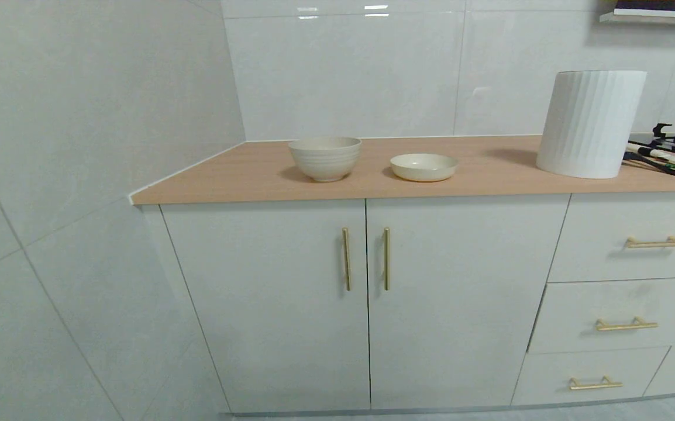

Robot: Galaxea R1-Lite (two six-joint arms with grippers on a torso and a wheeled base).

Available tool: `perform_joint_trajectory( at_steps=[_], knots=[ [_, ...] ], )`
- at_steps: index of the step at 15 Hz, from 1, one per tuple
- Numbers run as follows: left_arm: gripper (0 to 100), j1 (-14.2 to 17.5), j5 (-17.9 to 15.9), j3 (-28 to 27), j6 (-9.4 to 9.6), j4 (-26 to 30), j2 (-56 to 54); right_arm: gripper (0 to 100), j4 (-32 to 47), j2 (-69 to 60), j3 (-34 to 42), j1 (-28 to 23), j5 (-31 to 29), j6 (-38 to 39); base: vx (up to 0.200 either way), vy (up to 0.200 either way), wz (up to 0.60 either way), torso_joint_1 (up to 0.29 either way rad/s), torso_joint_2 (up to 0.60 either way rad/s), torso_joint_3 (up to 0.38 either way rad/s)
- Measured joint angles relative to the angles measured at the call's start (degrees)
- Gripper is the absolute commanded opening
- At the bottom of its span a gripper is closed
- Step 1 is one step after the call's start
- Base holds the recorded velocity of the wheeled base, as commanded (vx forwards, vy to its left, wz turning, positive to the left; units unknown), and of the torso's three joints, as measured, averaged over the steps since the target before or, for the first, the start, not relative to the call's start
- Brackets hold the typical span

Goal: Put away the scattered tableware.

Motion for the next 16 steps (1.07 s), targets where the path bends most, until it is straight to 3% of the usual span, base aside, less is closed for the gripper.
perform_joint_trajectory(
  at_steps=[4, 6, 13, 16],
  knots=[
    [100, 0.0, 0.0, 0.0, 0.00, 0.0, 0.0, 100, -2.0, 16.1, -2.2, 0.9, 5.1, 0.1, 0.000, 0.000, 0.00, 0.000, 0.00, 0.000],
    [100, 0.0, 0.0, 0.0, 0.00, 0.0, 0.0, 100, -4.5, 27.2, -5.9, 4.1, 6.2, 0.9, 0.000, 0.000, 0.00, 0.000, 0.00, 0.000],
    [100, 0.0, 0.0, 0.0, 0.00, 0.0, 0.0, 100, -13.8, 60.1, -25.1, 17.7, 7.6, 6.0, 0.000, 0.000, 0.00, 0.000, 0.00, 0.000],
    [100, 0.0, 0.0, 0.0, 0.00, 0.0, 0.0, 100, -14.9, 69.7, -35.6, 20.6, 11.1, 9.1, 0.000, 0.000, 0.00, 0.000, 0.00, 0.000]
  ],
)
